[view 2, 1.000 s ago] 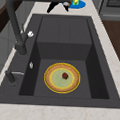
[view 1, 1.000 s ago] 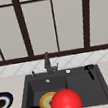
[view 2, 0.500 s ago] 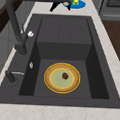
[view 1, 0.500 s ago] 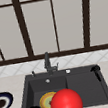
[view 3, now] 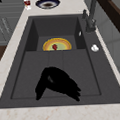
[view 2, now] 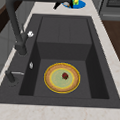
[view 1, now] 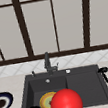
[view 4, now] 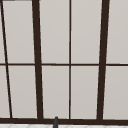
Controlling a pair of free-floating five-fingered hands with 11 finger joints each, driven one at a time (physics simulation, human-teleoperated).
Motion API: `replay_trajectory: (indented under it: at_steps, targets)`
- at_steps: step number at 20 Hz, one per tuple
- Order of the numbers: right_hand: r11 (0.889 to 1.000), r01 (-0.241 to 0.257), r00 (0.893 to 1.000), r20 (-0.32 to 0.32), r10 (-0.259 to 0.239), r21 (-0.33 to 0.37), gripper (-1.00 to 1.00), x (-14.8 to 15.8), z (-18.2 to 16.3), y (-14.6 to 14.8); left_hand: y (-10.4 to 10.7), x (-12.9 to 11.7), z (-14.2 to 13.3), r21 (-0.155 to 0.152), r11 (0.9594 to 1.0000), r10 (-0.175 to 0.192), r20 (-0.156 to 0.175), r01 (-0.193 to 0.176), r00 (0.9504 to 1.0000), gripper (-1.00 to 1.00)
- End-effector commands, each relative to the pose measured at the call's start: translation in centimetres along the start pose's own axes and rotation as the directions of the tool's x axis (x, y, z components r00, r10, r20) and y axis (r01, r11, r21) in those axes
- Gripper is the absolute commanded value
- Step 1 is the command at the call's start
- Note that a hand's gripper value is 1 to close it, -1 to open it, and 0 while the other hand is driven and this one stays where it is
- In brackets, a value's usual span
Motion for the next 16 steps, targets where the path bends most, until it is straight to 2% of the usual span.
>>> replay_trajectory:
  at_steps: [1,16]
  targets:
    - [0.999,0.036,0.999,0.005,-0.036,-0.003,-1.00,-2.4,0.9,0.9,0.0,0.0,0.0,0.000,1.0000,0.000,0.000,0.000,1.0000,0.00]
    - [0.999,0.053,0.999,0.011,-0.053,0.004,-1.00,-11.8,4.3,4.1,0.0,0.0,0.0,0.000,1.0000,0.000,0.000,0.000,1.0000,0.00]
